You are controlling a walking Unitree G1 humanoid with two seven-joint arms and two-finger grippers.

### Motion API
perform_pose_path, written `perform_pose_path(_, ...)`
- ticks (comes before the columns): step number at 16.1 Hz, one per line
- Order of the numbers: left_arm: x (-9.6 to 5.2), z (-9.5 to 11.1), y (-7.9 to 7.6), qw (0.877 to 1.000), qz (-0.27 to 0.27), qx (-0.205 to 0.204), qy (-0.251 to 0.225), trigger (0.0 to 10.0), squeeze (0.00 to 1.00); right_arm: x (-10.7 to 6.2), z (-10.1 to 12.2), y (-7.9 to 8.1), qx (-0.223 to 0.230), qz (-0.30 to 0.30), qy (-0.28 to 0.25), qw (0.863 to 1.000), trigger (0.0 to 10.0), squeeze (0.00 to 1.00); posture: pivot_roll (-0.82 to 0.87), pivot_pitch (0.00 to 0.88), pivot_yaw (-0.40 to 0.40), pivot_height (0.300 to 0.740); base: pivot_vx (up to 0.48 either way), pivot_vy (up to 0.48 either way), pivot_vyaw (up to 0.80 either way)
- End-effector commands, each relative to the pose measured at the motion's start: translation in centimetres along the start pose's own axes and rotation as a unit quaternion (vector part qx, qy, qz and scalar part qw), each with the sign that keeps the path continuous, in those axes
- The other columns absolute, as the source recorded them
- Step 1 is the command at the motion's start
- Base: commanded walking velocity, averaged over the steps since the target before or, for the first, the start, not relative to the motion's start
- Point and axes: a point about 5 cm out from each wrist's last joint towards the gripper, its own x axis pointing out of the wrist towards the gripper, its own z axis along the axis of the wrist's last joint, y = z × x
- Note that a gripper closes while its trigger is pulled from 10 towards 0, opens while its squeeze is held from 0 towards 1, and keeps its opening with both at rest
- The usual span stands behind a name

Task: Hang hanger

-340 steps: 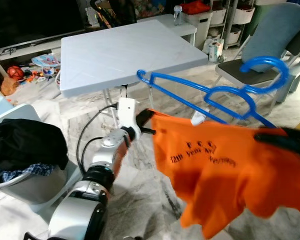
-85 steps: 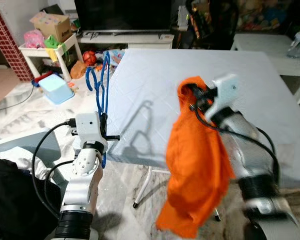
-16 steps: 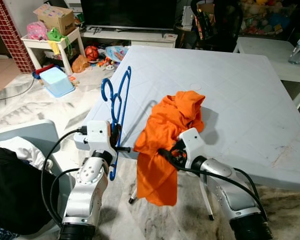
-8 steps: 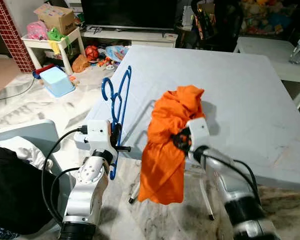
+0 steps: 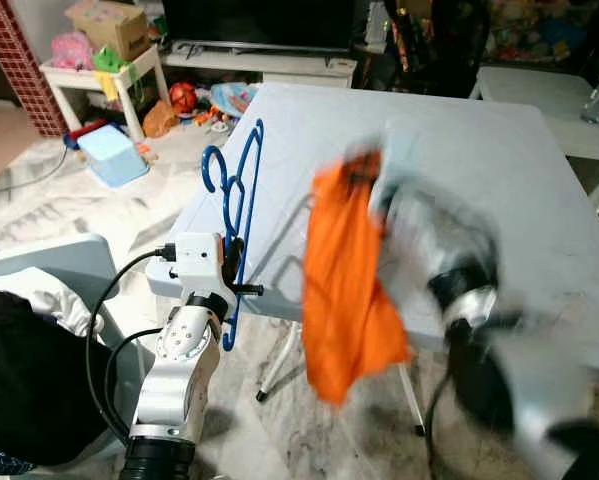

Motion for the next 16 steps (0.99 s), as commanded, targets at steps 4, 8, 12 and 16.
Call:
perform_pose_path(4,0.4,-0.1,0.0,1.000,0.013,0.000,0.001,10.0,0.00,-0.1,10.9,-1.9,0.004,-0.043,-0.156,0.987,0.0,0.00,-0.01,0.000,-0.060,0.740,0.000,0.000,0.00)
perform_pose_path(8,0.8,0.3,0.1,1.000,0.025,0.002,-0.015,10.0,0.00,-2.4,17.9,-3.9,-0.018,-0.090,-0.291,0.952,0.0,0.00,-0.01,0.000,-0.065,0.740,0.000,0.000,0.00)
perform_pose_path(12,0.6,0.0,0.0,0.999,0.028,0.004,-0.016,10.0,0.00,-1.4,12.1,-5.8,-0.082,-0.126,-0.224,0.963,0.9,0.00,-0.01,0.000,-0.059,0.740,0.000,0.000,0.00)
perform_pose_path(16,0.4,-0.1,-0.3,1.000,0.020,0.003,-0.013,10.0,0.00,-0.9,2.7,-7.0,-0.139,-0.081,-0.060,0.985,10.0,1.00,-0.02,0.000,-0.047,0.740,0.000,0.000,0.00)
